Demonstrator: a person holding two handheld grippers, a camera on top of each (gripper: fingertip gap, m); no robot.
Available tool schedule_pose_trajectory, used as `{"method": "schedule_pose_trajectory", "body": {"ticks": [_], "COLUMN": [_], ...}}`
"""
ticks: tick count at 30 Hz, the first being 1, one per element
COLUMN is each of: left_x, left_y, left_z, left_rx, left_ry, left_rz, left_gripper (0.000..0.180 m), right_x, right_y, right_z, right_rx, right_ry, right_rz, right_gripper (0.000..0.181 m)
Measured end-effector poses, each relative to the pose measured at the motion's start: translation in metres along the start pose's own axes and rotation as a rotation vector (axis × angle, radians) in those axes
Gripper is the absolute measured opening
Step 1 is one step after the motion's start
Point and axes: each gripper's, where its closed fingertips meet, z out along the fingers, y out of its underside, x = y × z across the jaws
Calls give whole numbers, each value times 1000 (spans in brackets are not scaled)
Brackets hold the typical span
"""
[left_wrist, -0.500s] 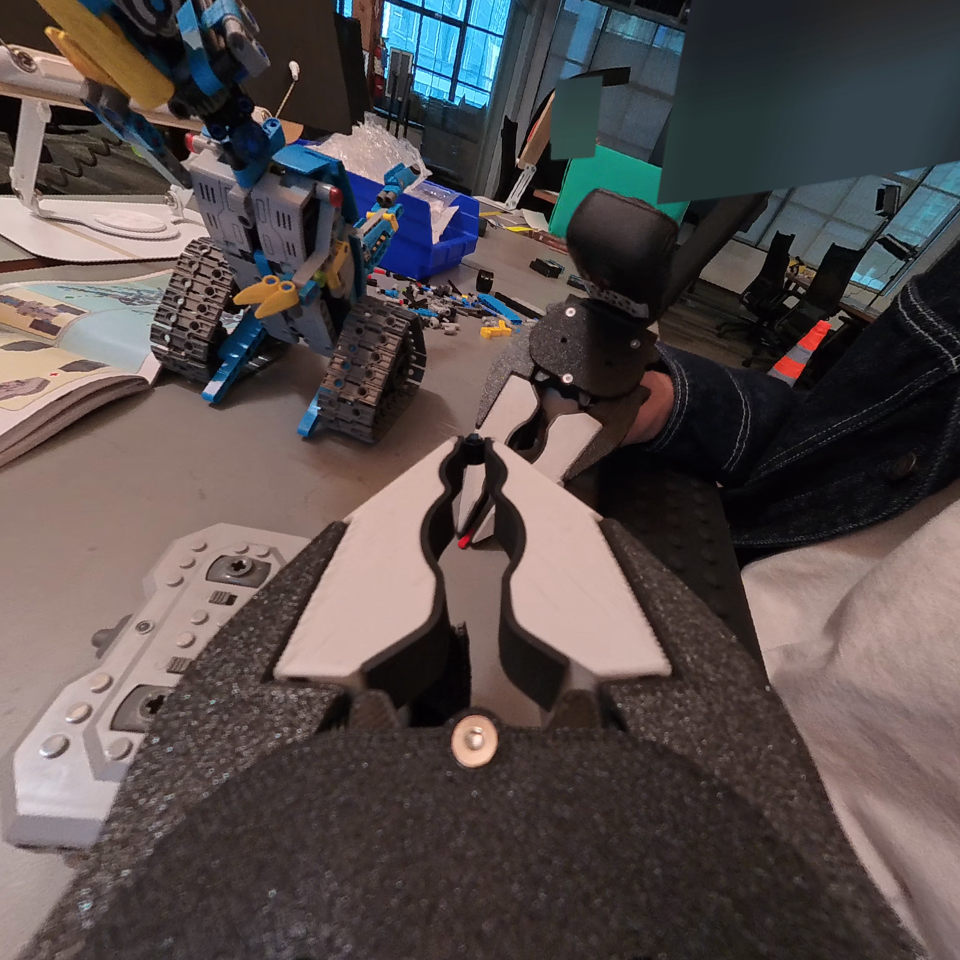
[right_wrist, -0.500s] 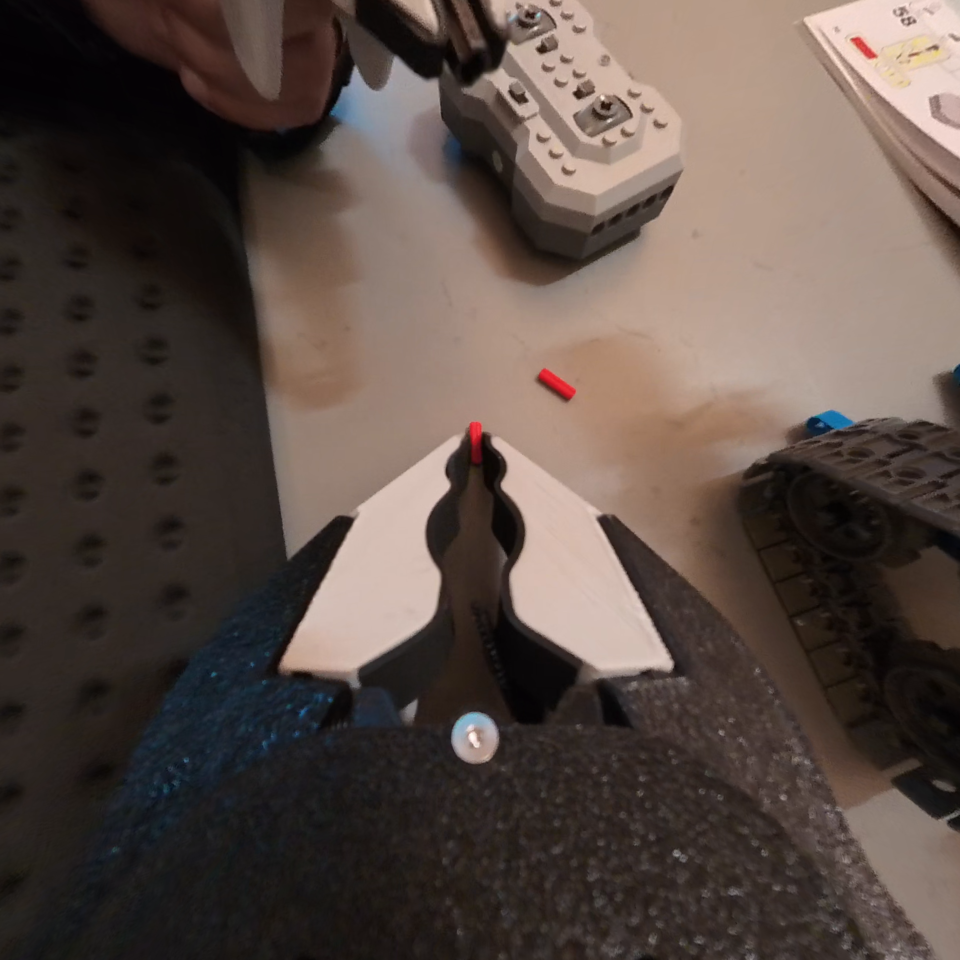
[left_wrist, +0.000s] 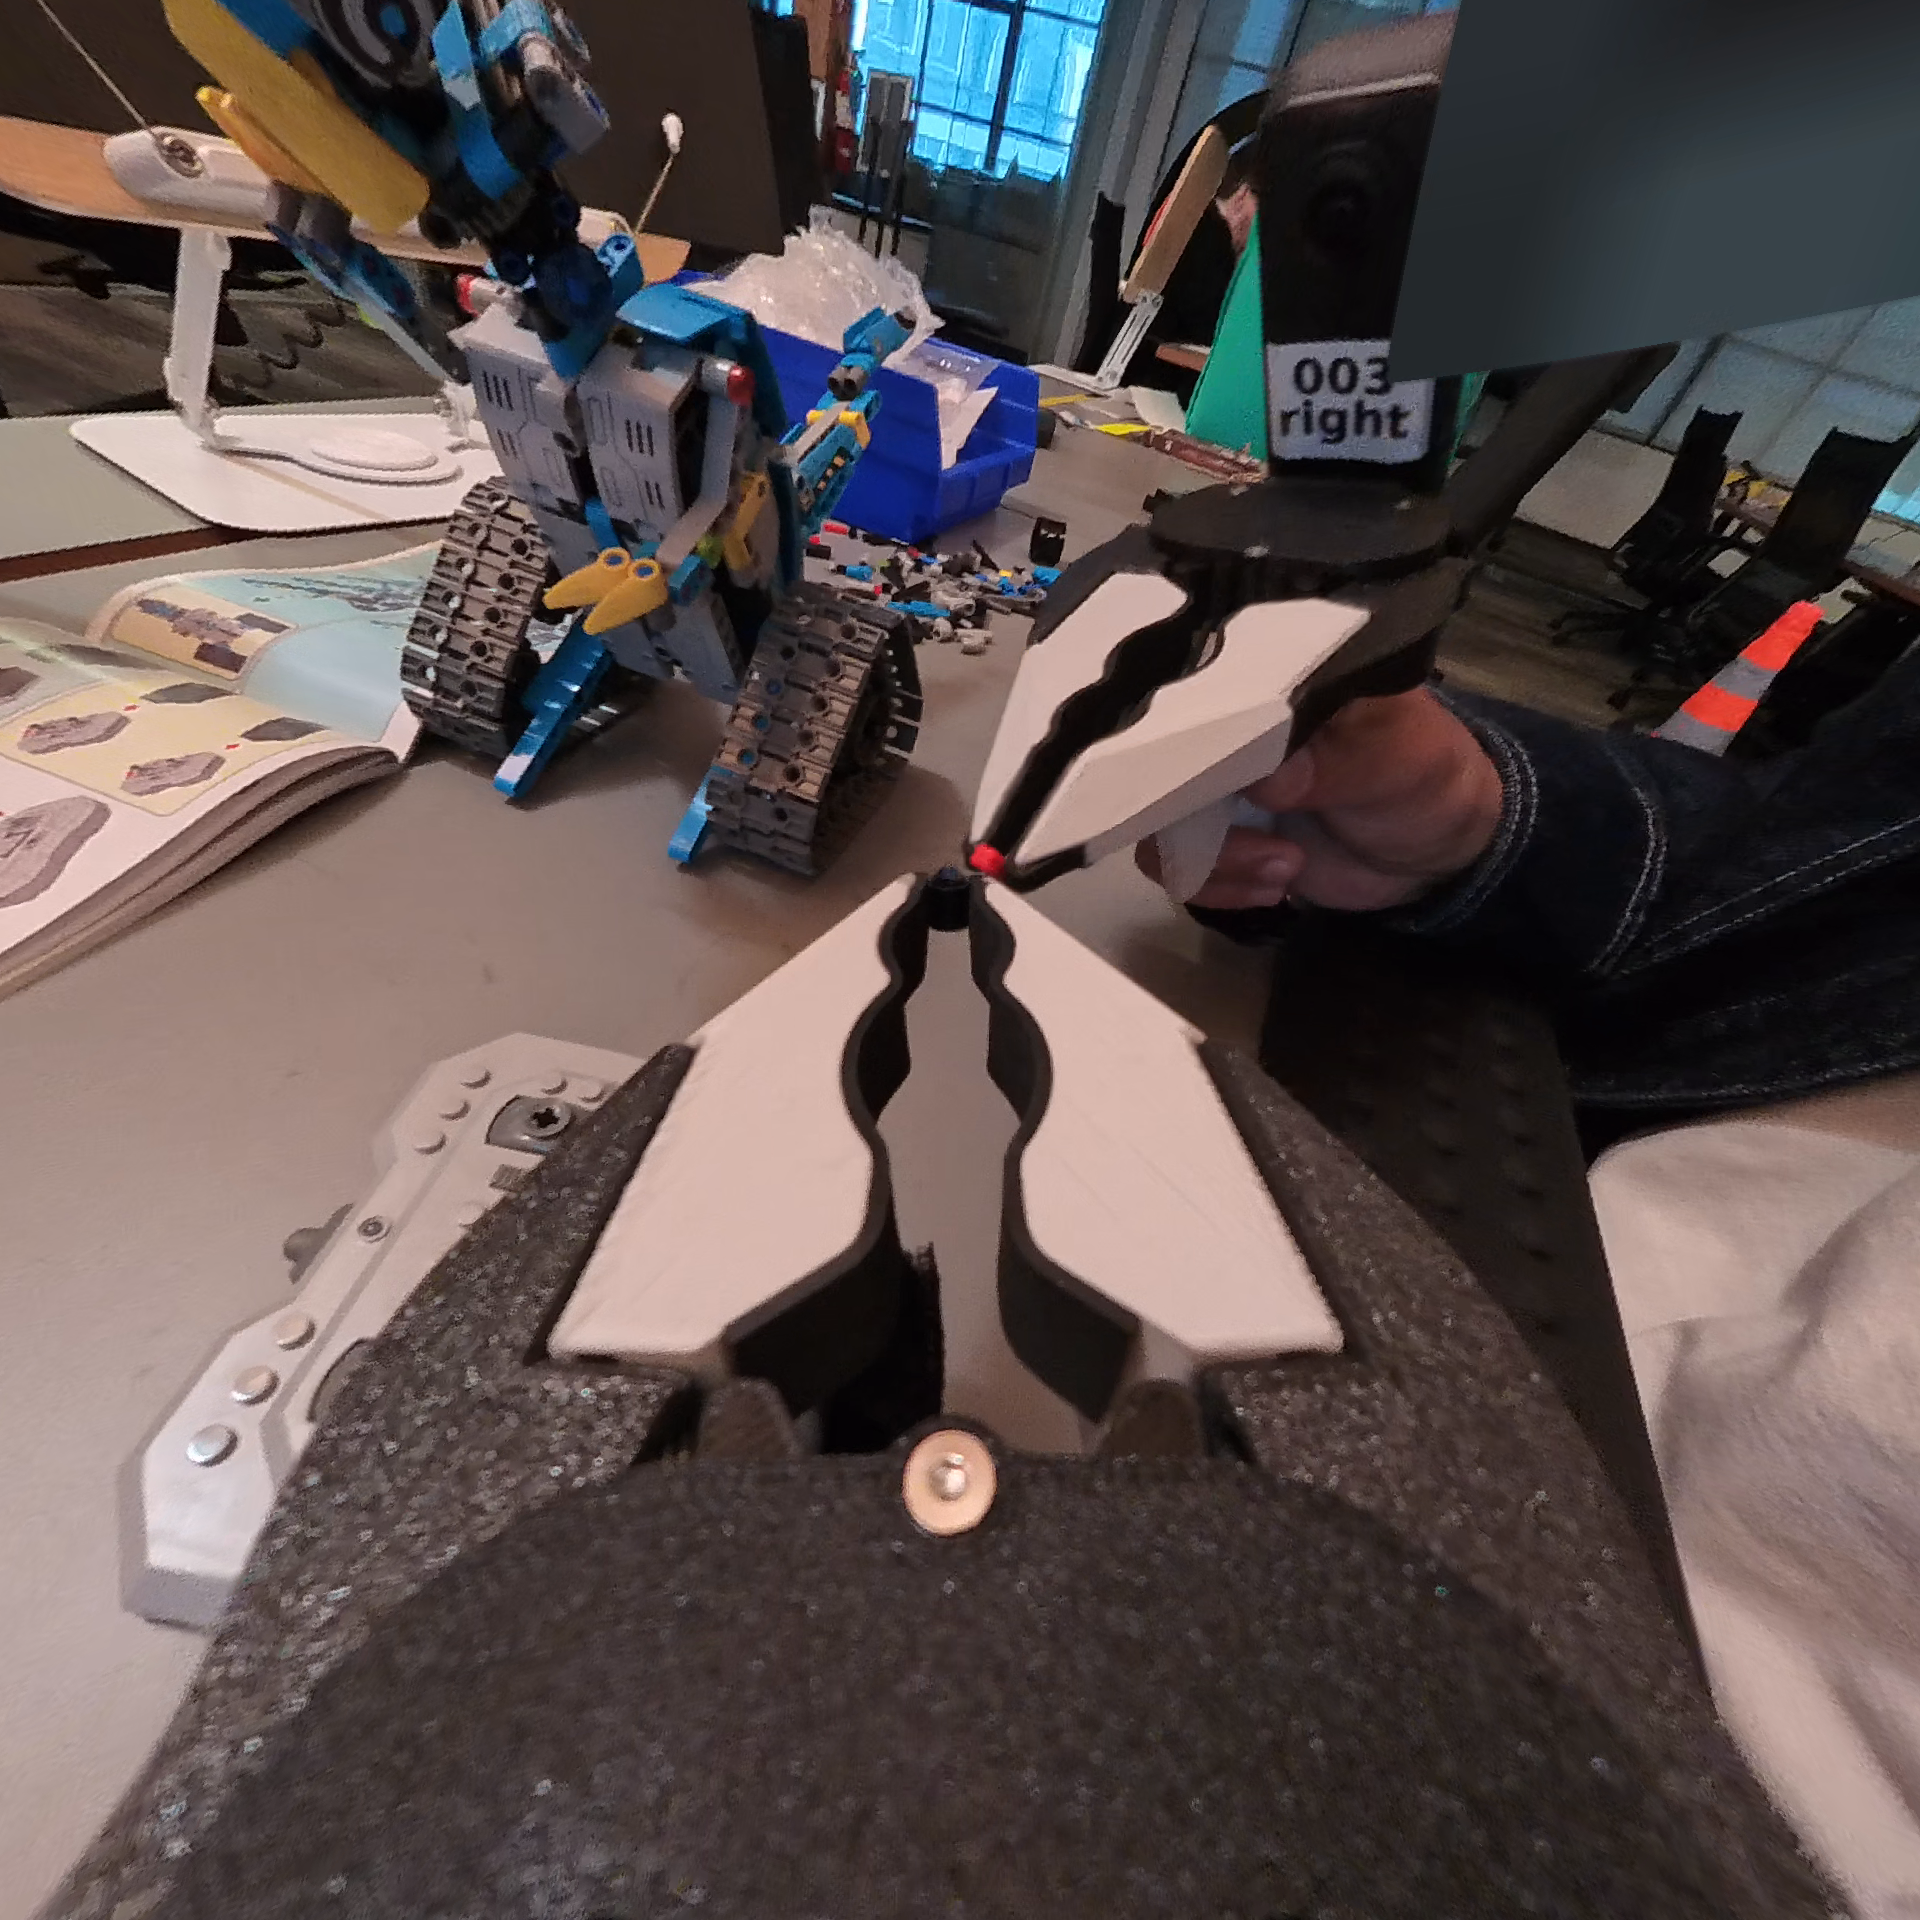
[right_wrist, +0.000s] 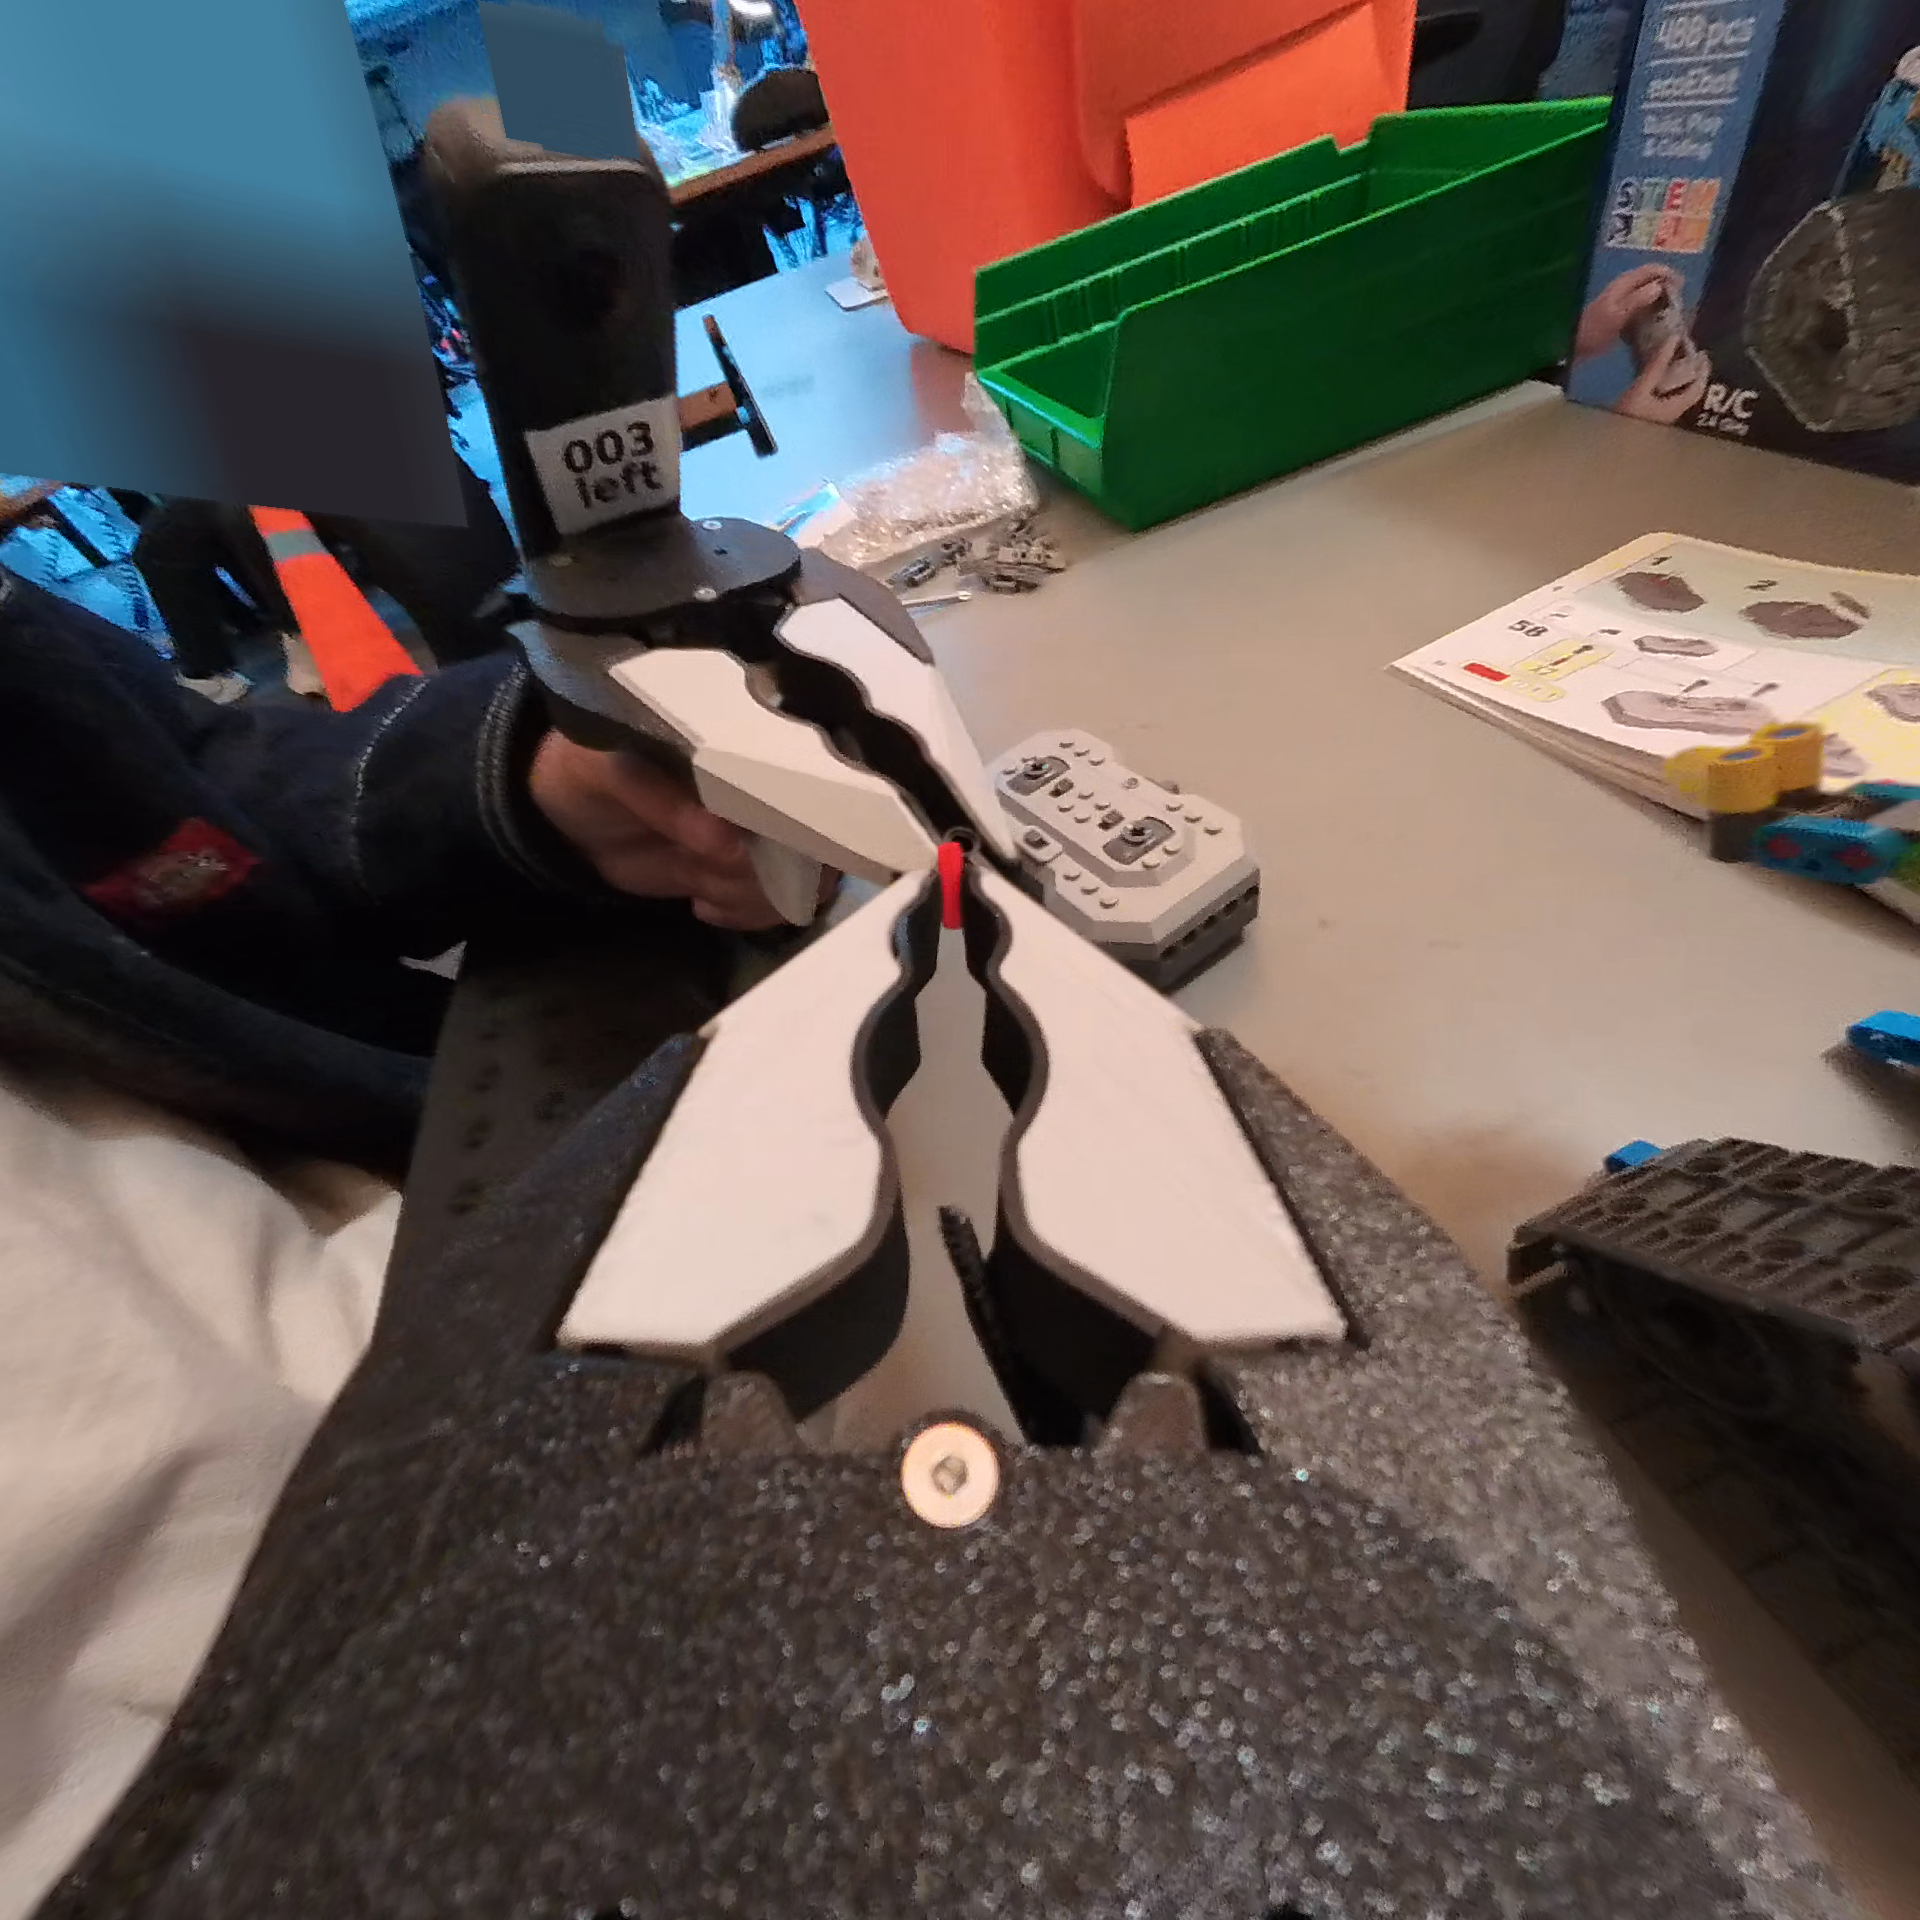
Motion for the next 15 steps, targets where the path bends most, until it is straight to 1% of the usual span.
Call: {"method": "schedule_pose_trajectory", "body": {"ticks": [4,7,10,15], "left_x": [-4,-4,-6,-10], "left_y": [-1,-2,1,5], "left_z": [0,-1,1,4], "left_rx": [3,6,-17,-54], "left_ry": [-37,-50,-79,-176], "left_rz": [21,36,63,189], "left_gripper": [5,5,5,5], "right_x": [1,0,2,7], "right_y": [4,5,10,13], "right_z": [-1,0,3,5], "right_rx": [-7,-13,-30,-33], "right_ry": [-21,-22,-33,-42], "right_rz": [54,56,109,189], "right_gripper": [3,3,3,3]}}
